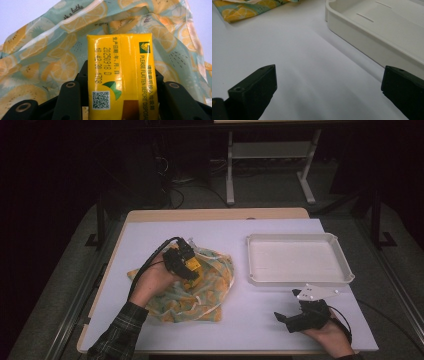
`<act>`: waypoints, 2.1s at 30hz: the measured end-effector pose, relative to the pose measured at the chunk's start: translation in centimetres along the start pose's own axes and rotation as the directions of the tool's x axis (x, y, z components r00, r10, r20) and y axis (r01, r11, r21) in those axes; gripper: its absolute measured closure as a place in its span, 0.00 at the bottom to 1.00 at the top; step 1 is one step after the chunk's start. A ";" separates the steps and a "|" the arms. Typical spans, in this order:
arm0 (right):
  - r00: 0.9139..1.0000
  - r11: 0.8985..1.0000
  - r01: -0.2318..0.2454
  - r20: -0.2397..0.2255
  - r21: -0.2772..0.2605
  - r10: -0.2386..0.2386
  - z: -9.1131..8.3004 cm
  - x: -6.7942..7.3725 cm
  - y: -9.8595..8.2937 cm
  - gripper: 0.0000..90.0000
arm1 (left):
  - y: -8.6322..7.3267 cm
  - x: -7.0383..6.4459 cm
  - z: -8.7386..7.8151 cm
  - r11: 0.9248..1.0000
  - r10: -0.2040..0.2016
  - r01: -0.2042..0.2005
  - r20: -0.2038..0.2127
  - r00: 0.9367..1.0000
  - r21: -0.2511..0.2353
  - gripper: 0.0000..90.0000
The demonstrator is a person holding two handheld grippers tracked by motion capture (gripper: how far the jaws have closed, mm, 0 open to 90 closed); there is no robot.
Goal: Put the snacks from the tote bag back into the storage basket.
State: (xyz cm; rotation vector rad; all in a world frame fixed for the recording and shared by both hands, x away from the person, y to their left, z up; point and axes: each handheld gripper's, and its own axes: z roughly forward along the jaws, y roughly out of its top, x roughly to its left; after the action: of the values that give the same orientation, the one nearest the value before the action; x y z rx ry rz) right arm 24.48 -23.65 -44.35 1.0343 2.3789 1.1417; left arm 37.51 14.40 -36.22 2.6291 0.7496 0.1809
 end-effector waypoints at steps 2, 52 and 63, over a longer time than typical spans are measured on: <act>1.000 1.000 0.003 0.000 0.000 -0.003 0.0 0.0 0.0 0.00 | 0.0 0.0 -0.1 1.000 0.002 -0.002 -0.002 1.000 -0.003 0.59; 1.000 1.000 0.022 -0.010 0.001 -0.022 0.1 0.3 -0.1 0.00 | 4.0 -1.9 -4.8 0.981 0.071 -0.063 0.034 0.997 -0.181 0.59; 1.000 1.000 0.018 -0.015 0.000 -0.018 0.1 0.3 -0.1 0.00 | 5.2 -2.6 -4.3 0.978 0.082 -0.070 0.053 0.995 -0.196 0.59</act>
State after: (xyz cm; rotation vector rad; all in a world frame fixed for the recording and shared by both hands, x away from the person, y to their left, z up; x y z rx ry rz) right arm 24.24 -23.40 -44.49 1.0064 2.3951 1.1469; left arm 36.78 10.43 -30.18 2.4677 0.5806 0.1842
